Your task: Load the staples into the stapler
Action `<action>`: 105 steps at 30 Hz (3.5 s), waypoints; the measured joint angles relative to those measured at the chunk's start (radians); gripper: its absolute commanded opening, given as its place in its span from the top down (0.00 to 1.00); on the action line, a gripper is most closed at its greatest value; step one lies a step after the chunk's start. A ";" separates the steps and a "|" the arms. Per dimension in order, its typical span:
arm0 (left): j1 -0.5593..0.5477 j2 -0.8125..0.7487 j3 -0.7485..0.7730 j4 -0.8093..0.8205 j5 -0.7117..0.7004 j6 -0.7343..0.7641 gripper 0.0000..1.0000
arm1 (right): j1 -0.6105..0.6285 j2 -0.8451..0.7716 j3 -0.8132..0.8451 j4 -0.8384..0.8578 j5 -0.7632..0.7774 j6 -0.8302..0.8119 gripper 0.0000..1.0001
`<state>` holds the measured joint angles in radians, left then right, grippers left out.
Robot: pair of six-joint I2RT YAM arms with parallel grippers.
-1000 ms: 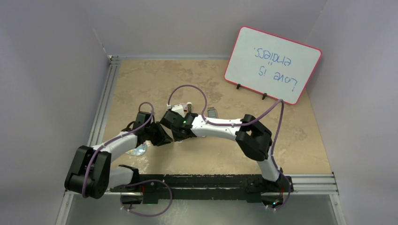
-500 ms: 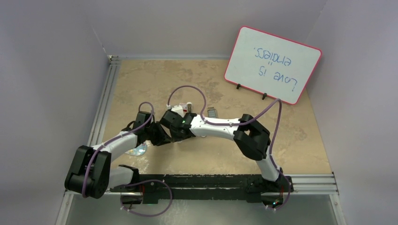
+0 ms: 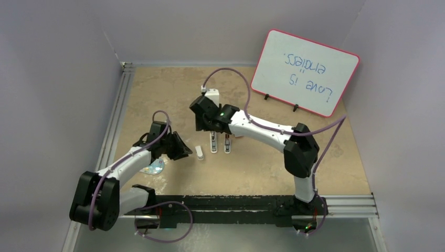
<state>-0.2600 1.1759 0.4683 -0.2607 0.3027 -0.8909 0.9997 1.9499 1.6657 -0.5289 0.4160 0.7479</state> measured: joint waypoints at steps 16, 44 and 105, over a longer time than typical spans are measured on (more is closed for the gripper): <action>0.000 -0.037 0.121 -0.053 0.069 0.057 0.49 | -0.090 0.113 0.124 0.011 0.107 -0.080 0.38; -0.004 0.455 0.291 0.207 0.260 0.027 0.76 | -0.121 0.140 0.098 0.103 0.115 -0.112 0.75; -0.043 0.674 0.378 0.266 0.340 0.017 0.91 | 0.027 0.020 -0.224 0.100 0.070 0.019 0.81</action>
<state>-0.3035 1.8503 0.8463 0.0051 0.6430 -0.8742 1.0264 1.9697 1.4418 -0.4294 0.4862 0.7673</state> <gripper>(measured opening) 0.106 0.361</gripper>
